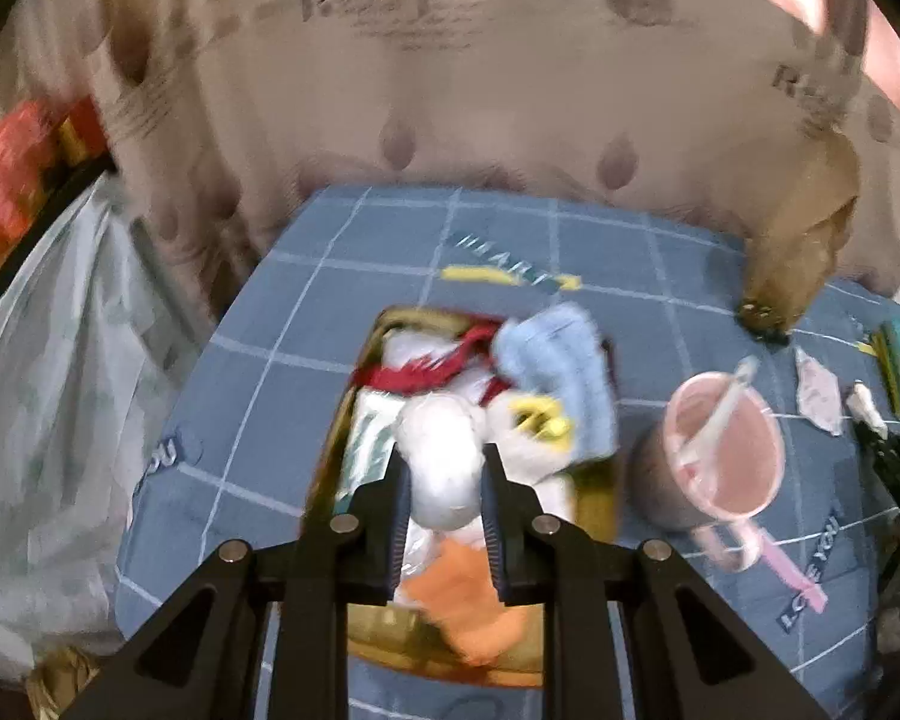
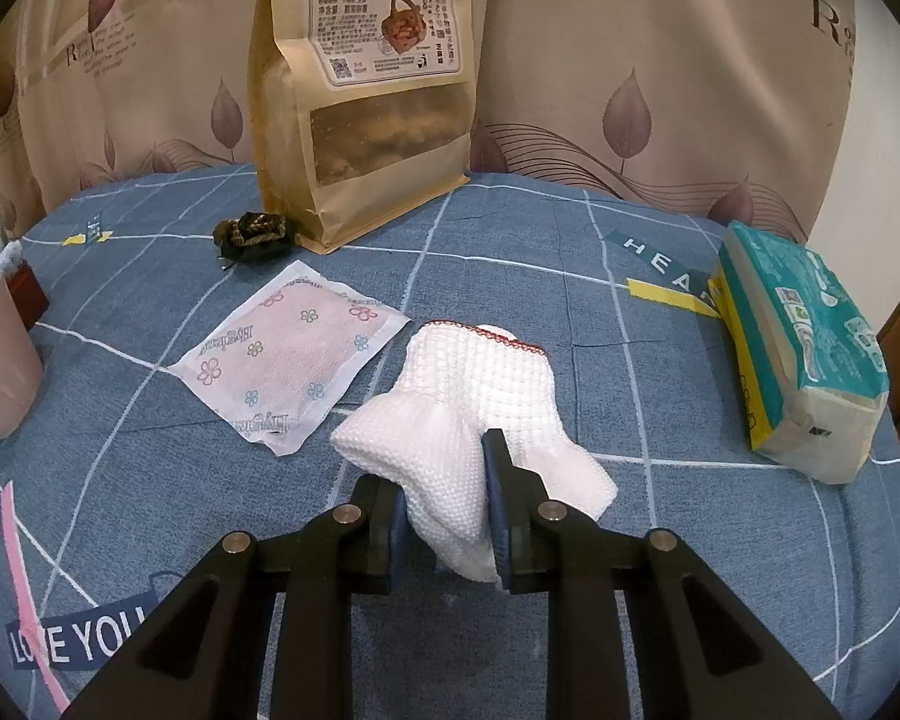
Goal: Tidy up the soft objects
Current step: 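Carry the cotton ball with the left gripper over the gold tray, then lower the cotton ball into the tray and open the left gripper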
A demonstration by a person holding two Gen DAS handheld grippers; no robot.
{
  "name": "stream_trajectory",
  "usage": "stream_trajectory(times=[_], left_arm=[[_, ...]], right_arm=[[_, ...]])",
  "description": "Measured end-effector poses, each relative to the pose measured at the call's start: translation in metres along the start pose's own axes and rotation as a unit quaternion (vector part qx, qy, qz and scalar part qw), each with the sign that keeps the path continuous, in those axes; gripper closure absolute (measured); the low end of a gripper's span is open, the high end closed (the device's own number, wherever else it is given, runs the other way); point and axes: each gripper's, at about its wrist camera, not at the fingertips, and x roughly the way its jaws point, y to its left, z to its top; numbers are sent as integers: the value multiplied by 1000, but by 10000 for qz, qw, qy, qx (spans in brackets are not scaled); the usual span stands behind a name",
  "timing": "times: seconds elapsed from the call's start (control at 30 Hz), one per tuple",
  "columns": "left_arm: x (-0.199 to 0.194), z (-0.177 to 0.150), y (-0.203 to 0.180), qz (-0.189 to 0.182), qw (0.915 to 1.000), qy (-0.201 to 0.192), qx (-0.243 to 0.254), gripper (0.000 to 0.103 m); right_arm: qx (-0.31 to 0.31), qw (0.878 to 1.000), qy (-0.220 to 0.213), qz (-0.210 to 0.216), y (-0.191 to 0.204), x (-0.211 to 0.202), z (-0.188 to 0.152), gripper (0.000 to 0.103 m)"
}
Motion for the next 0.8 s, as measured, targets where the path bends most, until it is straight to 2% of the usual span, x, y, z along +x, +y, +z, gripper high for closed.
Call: stream_trajectory(times=[0.23,0.57,0.73,0.8], left_arm=[[20,-27,29,117,9989,341,-300,82],[36,-52,34,57,9975,614,-354,81],[35,-53,34,94,9974,644,-312,73],[34,-54,35,104,9975,624,-301,67]], right_arm=[[-25,10000,5,-19,0,0,0,82],[-78,9999,18,-73,2,1,1,81],[-101,9999,24,-98,2,1,2,81],[-102,9999,24,-99,3,0,2,81]])
